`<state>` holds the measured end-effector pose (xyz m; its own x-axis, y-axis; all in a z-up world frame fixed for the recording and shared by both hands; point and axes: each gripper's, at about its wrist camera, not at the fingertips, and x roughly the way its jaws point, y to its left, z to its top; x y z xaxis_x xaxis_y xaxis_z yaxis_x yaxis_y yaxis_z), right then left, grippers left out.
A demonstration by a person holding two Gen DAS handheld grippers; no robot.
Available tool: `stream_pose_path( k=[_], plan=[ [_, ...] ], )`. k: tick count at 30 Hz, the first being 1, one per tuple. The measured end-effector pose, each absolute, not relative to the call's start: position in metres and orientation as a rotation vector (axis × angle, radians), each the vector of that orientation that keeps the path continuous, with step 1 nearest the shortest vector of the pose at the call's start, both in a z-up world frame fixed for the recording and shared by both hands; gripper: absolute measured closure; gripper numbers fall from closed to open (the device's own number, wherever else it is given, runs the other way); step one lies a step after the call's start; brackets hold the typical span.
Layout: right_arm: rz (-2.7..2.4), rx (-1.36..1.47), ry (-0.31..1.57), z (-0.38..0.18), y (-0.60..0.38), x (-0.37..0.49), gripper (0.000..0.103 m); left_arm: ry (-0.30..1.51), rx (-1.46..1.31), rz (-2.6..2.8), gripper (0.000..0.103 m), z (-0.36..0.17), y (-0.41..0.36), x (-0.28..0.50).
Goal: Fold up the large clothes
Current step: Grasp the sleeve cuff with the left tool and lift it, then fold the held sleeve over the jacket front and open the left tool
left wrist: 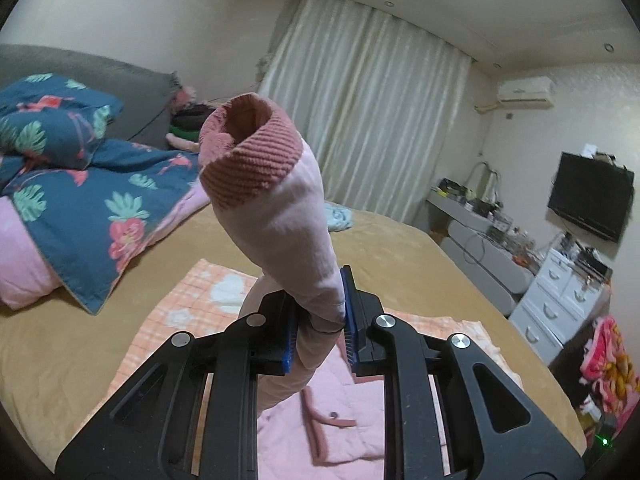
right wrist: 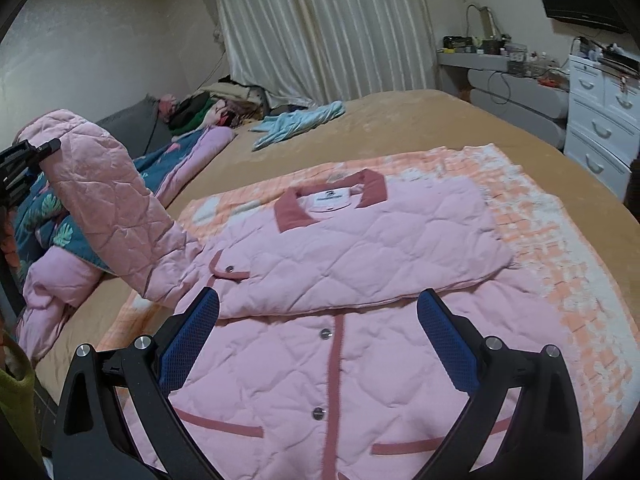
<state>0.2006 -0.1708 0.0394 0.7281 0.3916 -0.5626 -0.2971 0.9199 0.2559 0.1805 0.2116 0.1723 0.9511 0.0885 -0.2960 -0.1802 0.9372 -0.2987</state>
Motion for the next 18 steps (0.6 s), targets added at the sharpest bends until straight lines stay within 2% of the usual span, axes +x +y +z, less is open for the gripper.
stream_pose_path(
  k=[12,18],
  plan=[
    [0.338,0.209,0.632,0.033,-0.215,0.195,0.004,0.342,-0.25,0.058,0.092,0.163,0.14,0.213],
    [0.308,0.234,0.63,0.025,-0.237,0.195,0.004,0.378,-0.219,0.014,0.097,0.151,0.106,0.227]
  ],
)
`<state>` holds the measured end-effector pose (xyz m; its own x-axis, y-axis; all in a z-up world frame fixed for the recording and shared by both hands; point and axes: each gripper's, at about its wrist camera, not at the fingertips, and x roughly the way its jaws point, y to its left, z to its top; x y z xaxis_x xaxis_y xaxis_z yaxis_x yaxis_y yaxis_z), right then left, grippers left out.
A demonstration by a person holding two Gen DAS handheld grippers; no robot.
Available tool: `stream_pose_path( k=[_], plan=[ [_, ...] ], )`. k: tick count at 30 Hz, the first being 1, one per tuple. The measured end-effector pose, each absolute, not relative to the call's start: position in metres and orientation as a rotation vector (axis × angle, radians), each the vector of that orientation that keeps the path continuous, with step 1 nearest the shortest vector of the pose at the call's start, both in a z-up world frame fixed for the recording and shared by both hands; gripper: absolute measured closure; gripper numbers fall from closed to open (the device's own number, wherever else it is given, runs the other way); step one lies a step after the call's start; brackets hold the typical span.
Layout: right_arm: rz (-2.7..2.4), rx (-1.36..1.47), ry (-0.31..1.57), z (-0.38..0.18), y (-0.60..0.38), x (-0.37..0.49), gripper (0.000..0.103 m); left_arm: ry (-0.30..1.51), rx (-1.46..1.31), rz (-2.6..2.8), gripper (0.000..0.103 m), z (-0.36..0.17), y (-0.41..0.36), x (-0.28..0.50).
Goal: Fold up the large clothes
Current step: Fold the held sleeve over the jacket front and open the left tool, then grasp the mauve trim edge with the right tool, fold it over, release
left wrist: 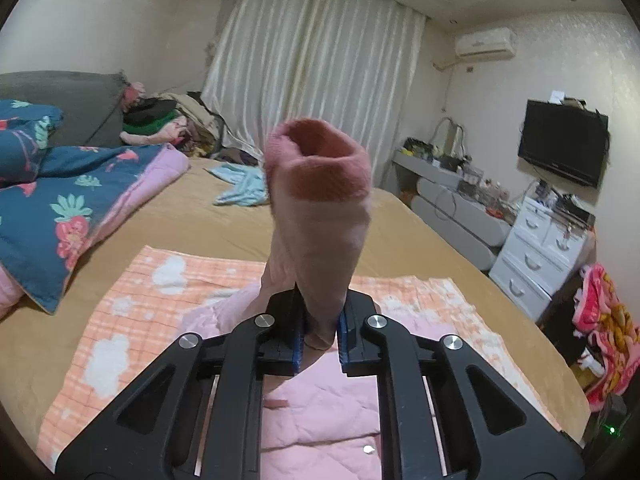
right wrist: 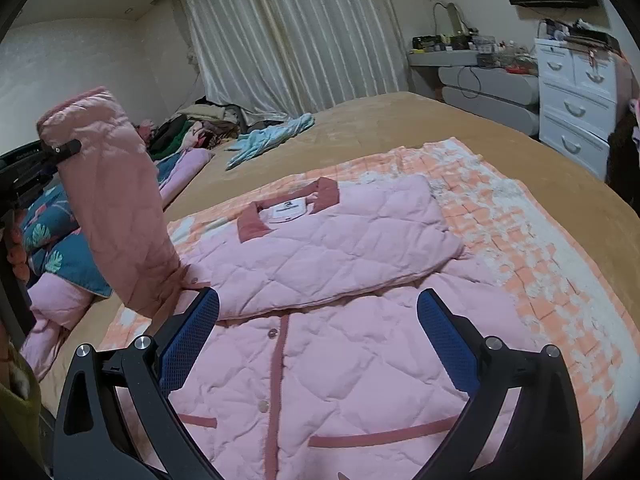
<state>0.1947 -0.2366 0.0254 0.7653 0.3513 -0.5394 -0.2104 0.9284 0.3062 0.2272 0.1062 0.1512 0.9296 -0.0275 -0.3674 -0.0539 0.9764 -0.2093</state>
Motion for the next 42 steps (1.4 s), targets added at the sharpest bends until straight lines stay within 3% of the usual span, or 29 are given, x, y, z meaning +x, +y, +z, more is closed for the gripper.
stream_pose_path(
  k=[30,33,36,40,42],
  plan=[
    [0.181,0.377,0.691,-0.027,-0.312,0.213,0.004,0.713,-0.026,-0.205,0.096,0.013,-0.054,0.294],
    [0.168,0.386,0.696,-0.03,-0.317,0.215,0.004,0.756,0.001,-0.228,0.09,-0.003,-0.065,0.296],
    [0.16,0.393,0.704,-0.034,-0.321,0.218,0.004,0.804,0.052,-0.249,0.076,-0.017,-0.078,0.296],
    [0.154,0.394,0.714,-0.037,-0.323,0.219,0.004,0.862,0.11,-0.309,0.03,-0.033,-0.09,0.288],
    [0.151,0.389,0.718,-0.038,-0.323,0.219,0.004,0.879,0.125,-0.334,0.027,-0.037,-0.093,0.281]
  ],
)
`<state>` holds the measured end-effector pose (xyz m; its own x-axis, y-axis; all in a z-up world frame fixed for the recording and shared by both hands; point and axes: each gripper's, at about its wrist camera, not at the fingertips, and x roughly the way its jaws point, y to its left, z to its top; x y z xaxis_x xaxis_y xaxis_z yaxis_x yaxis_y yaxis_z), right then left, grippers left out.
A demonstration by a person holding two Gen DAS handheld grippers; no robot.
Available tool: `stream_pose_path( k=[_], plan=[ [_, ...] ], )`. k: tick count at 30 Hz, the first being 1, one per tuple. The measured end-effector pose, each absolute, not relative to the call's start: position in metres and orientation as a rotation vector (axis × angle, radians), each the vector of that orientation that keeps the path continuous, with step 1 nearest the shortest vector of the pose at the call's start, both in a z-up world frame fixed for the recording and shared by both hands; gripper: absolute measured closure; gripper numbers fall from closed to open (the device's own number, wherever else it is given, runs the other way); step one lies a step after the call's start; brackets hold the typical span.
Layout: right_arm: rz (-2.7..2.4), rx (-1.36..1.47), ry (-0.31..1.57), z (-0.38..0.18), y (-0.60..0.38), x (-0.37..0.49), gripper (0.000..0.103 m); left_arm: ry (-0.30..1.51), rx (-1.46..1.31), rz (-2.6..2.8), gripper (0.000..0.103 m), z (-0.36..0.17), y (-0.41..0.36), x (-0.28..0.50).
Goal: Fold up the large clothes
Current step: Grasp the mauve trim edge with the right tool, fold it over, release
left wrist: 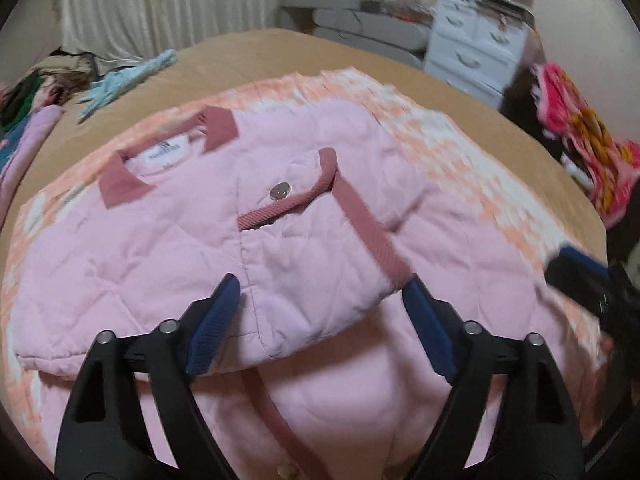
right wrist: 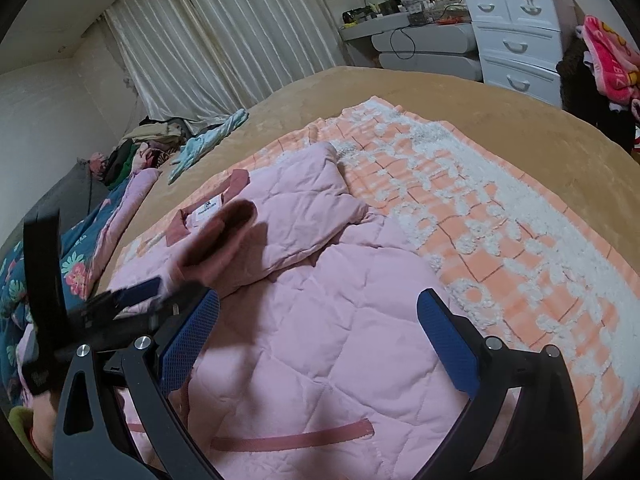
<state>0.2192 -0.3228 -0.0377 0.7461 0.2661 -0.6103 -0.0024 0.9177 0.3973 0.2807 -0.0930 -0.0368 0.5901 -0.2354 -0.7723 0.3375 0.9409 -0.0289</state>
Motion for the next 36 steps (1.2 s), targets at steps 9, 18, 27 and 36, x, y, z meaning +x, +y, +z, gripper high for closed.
stream_pose_path(
  k=[9,18,27,36],
  plan=[
    [0.216,0.355,0.78,-0.045,-0.296,0.23,0.004,0.875,0.001,-0.315,0.009,-0.018,-0.033,0.257],
    [0.381,0.408,0.928,-0.062,-0.236,0.266,0.004,0.796,-0.138,-0.093,0.009,0.013,0.075,0.258],
    [0.394,0.491,0.99,-0.095,-0.213,0.302,0.005,0.77,-0.228,0.05,0.009,0.012,0.148,0.252],
    [0.444,0.38,0.883,-0.071,-0.207,0.304,0.082,0.762,-0.336,0.075,0.009,0.004,0.184,0.255]
  ],
)
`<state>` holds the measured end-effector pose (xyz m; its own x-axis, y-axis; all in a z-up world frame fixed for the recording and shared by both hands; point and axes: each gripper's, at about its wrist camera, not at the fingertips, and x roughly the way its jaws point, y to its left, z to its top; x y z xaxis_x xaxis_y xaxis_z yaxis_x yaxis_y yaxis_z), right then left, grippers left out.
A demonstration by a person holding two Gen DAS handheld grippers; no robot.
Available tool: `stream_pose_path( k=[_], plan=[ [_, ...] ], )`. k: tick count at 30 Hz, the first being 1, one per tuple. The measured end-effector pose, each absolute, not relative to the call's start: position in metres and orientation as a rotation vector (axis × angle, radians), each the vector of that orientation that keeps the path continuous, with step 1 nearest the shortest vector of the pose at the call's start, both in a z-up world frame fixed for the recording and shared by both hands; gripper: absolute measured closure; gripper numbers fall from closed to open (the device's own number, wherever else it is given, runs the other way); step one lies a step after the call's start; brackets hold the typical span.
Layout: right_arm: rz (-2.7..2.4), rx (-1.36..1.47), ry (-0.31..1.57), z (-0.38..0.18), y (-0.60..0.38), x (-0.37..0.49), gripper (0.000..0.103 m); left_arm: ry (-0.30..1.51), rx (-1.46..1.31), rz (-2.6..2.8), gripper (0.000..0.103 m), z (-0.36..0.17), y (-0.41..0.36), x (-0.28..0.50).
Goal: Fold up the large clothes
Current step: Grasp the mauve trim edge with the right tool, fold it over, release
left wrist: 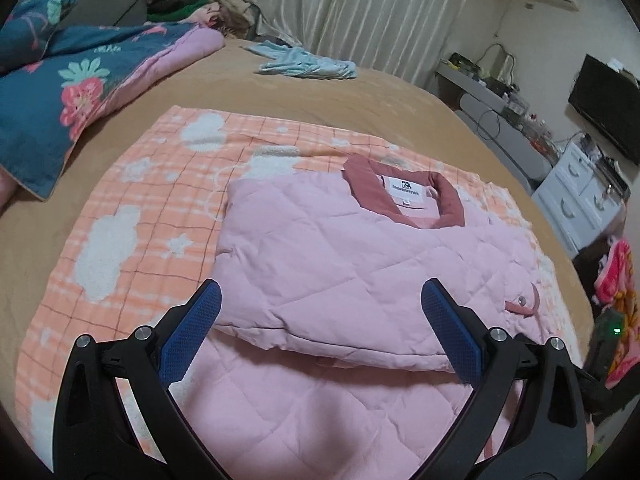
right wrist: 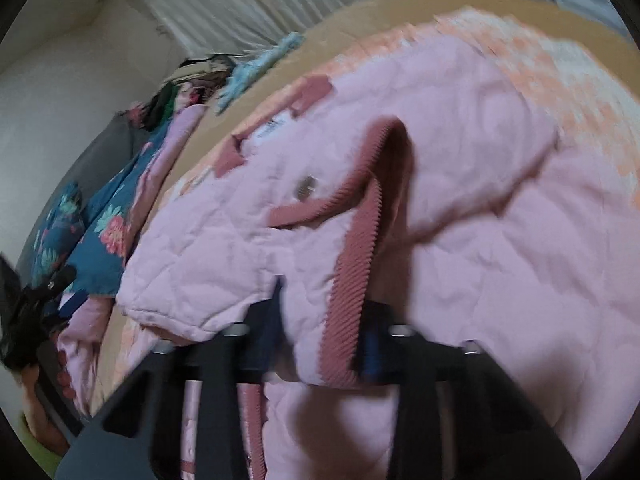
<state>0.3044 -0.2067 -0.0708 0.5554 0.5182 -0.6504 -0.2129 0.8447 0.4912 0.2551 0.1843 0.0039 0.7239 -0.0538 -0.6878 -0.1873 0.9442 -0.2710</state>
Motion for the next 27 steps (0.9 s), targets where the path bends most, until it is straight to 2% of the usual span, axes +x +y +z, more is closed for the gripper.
stream_pose_path(
  k=[7,10,14,22,27],
  plan=[
    [0.536,0.079,0.61,0.04,-0.18,0.311,0.086,0.747,-0.34,0.077,0.009,0.008,0.189,0.267],
    [0.517,-0.007,0.558,0.061,-0.176,0.323,0.086,0.735,-0.351,0.063,0.009,0.012,0.188,0.278],
    [0.465,-0.038,0.591,0.052,-0.183,0.347,0.086,0.752,-0.355,0.041,0.009,0.01,0.182,0.293],
    [0.393,0.005,0.709,-0.01,-0.197,0.359,0.085,0.818,-0.296,0.01,0.009,-0.008,0.155,0.318],
    [0.369,0.018,0.76,-0.035,-0.199,0.359,0.077,0.844,-0.279,-0.007,0.009,-0.018,0.142,0.325]
  ],
)
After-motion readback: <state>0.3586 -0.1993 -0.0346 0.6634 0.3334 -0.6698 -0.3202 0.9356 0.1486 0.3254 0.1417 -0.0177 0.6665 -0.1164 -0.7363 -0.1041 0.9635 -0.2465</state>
